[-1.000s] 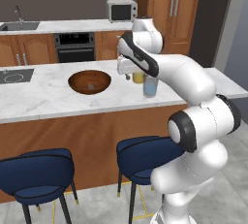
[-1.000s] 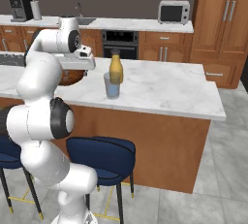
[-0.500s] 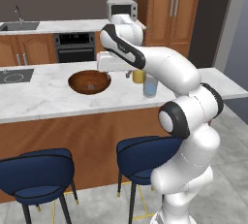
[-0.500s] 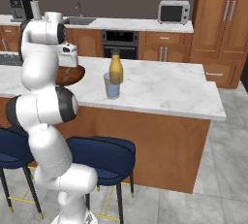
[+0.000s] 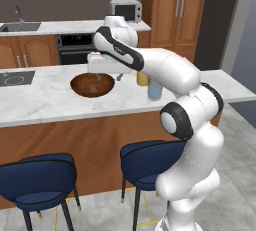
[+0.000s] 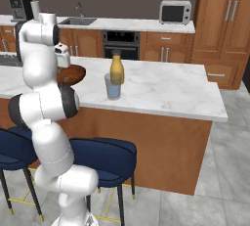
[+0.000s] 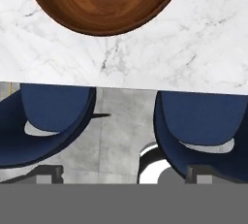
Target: There are two ice cubes in the ice bowl. Place both ice cubes in the glass cup.
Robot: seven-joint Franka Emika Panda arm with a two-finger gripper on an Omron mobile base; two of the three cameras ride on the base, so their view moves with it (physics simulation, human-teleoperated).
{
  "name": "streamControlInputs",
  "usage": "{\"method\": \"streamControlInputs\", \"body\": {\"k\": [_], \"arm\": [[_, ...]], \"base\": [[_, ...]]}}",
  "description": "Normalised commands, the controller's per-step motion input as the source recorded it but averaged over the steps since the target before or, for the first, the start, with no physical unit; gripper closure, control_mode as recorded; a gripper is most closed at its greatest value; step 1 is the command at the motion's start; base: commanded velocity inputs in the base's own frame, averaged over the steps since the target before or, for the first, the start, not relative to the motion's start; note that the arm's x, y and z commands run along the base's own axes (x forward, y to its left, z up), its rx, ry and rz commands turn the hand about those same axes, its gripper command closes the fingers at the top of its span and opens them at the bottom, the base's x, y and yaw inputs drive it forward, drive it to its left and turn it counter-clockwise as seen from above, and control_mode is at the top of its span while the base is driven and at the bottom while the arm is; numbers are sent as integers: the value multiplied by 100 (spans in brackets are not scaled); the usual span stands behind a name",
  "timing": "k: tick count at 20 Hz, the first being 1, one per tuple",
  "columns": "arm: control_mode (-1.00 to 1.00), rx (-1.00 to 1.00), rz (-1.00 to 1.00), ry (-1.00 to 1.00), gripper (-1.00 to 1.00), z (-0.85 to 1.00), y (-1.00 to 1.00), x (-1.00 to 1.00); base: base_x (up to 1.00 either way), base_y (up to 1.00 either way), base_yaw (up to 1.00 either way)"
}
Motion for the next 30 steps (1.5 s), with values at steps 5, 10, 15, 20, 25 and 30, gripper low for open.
{"method": "streamControlInputs", "body": {"k": [5,10,15,20,25,30], "arm": [[-100,2,0,-12,-100,-14,13,38],[-100,0,0,-7,-100,-15,0,30],[-100,0,0,0,-100,-11,0,31],[-100,0,0,0,-100,-14,4,33],[-100,0,0,0,-100,-10,20,30],[-100,0,0,0,-100,-18,10,25]], "base": [[0,0,0],[0,0,0],[0,0,0],[0,0,0],[0,0,0],[0,0,0]]}}
